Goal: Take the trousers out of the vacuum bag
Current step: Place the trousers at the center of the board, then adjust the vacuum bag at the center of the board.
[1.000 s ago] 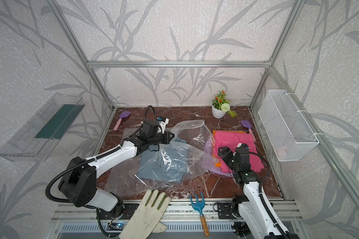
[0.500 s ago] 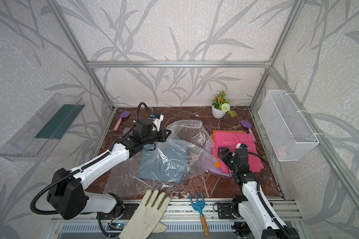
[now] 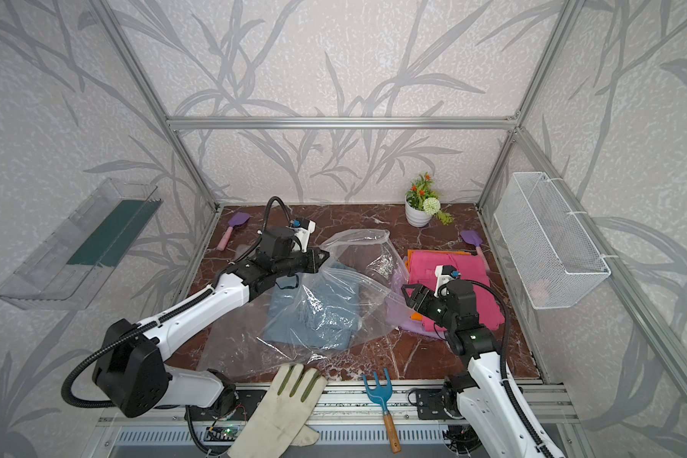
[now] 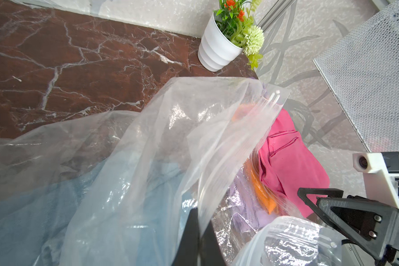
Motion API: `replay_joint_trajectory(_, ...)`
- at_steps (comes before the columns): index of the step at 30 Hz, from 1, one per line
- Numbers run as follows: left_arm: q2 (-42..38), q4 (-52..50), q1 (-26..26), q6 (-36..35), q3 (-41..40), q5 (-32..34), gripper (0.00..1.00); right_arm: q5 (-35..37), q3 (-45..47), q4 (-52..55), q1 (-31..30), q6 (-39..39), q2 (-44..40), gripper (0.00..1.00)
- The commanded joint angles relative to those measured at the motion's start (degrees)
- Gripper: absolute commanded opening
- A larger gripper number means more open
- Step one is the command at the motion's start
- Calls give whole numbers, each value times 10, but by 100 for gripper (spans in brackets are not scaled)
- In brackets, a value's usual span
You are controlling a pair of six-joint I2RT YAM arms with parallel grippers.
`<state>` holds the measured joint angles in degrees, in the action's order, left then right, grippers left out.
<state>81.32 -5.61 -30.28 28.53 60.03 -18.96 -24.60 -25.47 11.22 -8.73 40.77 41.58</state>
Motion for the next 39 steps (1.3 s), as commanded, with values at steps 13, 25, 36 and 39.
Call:
replay_joint_trajectory(13, 30, 3, 0, -3, 21, -27, 0, -17, 23, -110, -75, 16, -19, 75)
replay_joint_trajectory(25, 41, 8, -2, -3, 25, -29, 0, -17, 12, -19, -99, 28, -93, 73)
replay_joint_trajectory(36, 41, 7, -3, -6, 26, -27, 0, 42, -34, 5, -172, -4, -45, 64)
replay_joint_trajectory(39, 41, 6, -3, -7, 26, -27, 0, 70, -49, 10, -191, -12, -20, 57)
